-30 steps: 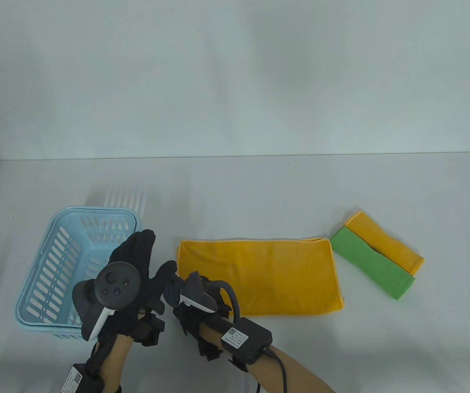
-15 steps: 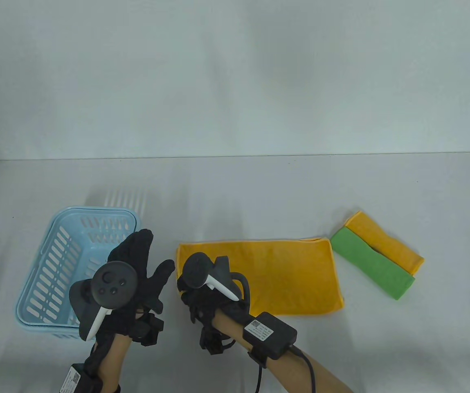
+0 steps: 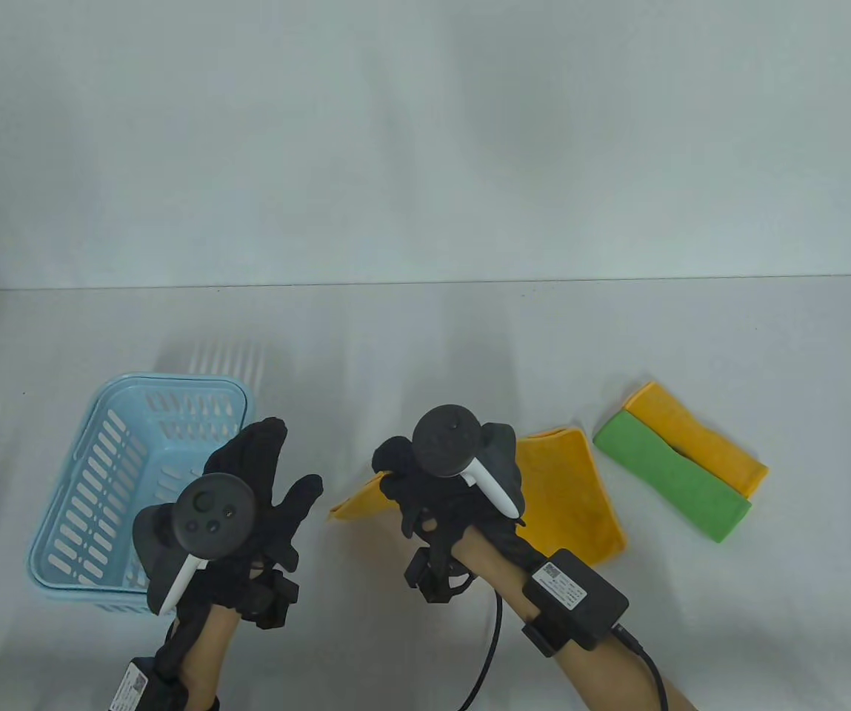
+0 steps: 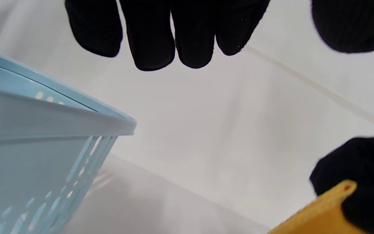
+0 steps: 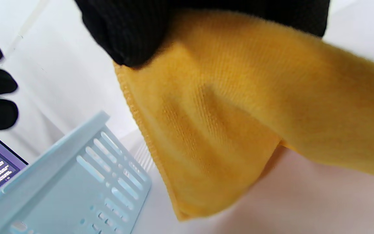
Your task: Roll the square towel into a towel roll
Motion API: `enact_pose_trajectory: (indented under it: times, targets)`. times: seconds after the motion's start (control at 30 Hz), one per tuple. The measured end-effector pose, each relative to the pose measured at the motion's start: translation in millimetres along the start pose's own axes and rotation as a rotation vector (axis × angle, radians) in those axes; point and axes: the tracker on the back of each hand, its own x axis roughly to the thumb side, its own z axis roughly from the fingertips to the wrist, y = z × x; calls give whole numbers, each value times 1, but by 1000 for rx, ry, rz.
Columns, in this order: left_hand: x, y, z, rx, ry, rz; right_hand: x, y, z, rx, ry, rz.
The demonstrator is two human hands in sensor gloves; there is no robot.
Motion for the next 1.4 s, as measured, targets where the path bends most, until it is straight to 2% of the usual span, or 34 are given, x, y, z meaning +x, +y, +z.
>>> enact_pose_trajectory:
  times: [0.1,0.27,0.43,0.67,0.87,1.13,1.4]
  targets:
    - [4,-3,0,-27,-23,17,1,-17,4,4,-29,11]
    - [12,-15,-1,-148,-99,44,3,-39,14,18,-77,49]
    - [20,-40,-3,-305,-158,45,7,-54,23,15,-102,64]
    - [20,-75,-6,-493,-173,4,11,-68,30,-9,-115,73]
    - [16,-87,-9,-546,-153,9,12,-76,32,-26,-117,58]
    - [13,-97,-13,-543,-128,55,5,-85,32,-54,-113,6]
    - [15,-87,-13,-488,-121,98,-12,-96,33,-90,-79,-46]
